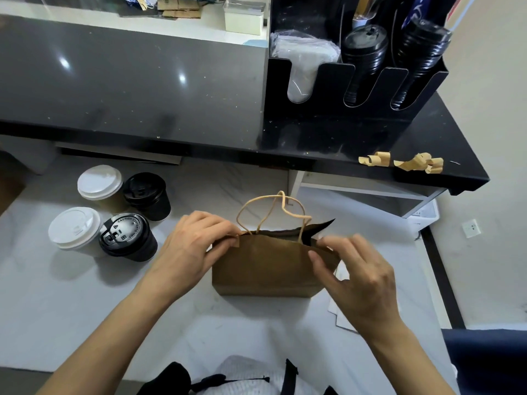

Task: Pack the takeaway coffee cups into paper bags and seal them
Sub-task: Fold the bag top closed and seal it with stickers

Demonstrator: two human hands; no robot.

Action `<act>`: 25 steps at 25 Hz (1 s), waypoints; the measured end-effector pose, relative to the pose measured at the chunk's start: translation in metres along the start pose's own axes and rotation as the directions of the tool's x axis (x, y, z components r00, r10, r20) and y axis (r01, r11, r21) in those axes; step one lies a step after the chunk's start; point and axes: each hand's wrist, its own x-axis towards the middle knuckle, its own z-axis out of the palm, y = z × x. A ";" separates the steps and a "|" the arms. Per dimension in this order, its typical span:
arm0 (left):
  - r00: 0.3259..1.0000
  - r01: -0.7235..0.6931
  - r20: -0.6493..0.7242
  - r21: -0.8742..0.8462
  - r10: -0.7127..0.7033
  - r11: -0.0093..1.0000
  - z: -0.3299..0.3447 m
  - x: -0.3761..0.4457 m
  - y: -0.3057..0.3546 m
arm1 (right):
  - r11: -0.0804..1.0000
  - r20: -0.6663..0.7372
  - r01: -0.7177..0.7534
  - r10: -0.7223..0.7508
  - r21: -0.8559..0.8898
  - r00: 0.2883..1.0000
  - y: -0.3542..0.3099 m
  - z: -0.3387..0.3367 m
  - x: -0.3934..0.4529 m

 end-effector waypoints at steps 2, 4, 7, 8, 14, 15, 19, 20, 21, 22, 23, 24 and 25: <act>1.000 0.009 -0.006 0.020 -0.009 1.000 -0.002 0.000 -0.003 | 0.999 0.038 -0.037 0.037 0.010 0.999 0.011 -0.003 0.003; 1.000 0.013 0.002 0.024 -0.013 1.000 -0.002 0.001 -0.004 | 0.995 0.105 -0.095 0.093 0.019 0.990 0.020 -0.003 0.005; 0.999 0.035 0.015 0.039 -0.036 0.999 -0.003 0.001 -0.003 | 0.976 0.229 -0.184 0.155 0.115 0.961 0.027 -0.002 0.006; 0.998 0.054 0.015 0.047 -0.054 0.997 -0.004 0.002 -0.002 | 0.969 0.275 -0.197 0.151 0.150 0.950 0.028 -0.002 0.006; 0.969 0.092 -0.236 0.091 -0.069 0.992 -0.016 0.002 0.035 | 0.950 0.328 -0.216 0.136 0.224 0.935 0.039 0.005 0.007; 0.951 0.093 -0.301 0.082 -0.064 0.992 -0.020 0.003 0.045 | 0.950 0.319 -0.218 0.140 0.222 0.937 0.040 0.005 0.007; 0.948 -0.023 -0.314 0.070 0.044 0.997 -0.026 0.003 0.069 | 0.958 0.263 -0.177 0.116 0.225 0.958 0.042 0.008 0.006; 0.962 -0.064 -0.262 0.056 0.076 0.996 -0.023 0.003 0.072 | 0.959 0.250 -0.169 0.111 0.226 0.962 0.042 0.009 0.006; 0.974 -0.088 -0.207 0.039 0.095 0.995 -0.018 0.002 0.075 | 0.960 0.243 -0.165 0.108 0.227 0.964 0.042 0.009 0.006; 0.983 -0.097 -0.153 0.026 0.100 0.995 -0.013 0.003 0.076 | 0.960 0.240 -0.161 0.106 0.227 0.965 0.042 0.009 0.006; 0.990 -0.098 -0.105 0.020 0.100 0.995 -0.008 0.004 0.077 | 0.961 0.239 -0.157 0.102 0.226 0.966 0.042 0.009 0.006; 0.993 -0.100 -0.067 0.020 0.102 0.995 -0.002 0.005 0.078 | 0.963 0.239 -0.153 0.098 0.223 0.966 0.042 0.010 0.006; 0.993 -0.107 -0.040 0.027 0.108 0.994 0.004 0.007 0.080 | 0.964 0.239 -0.150 0.096 0.219 0.966 0.042 0.010 0.006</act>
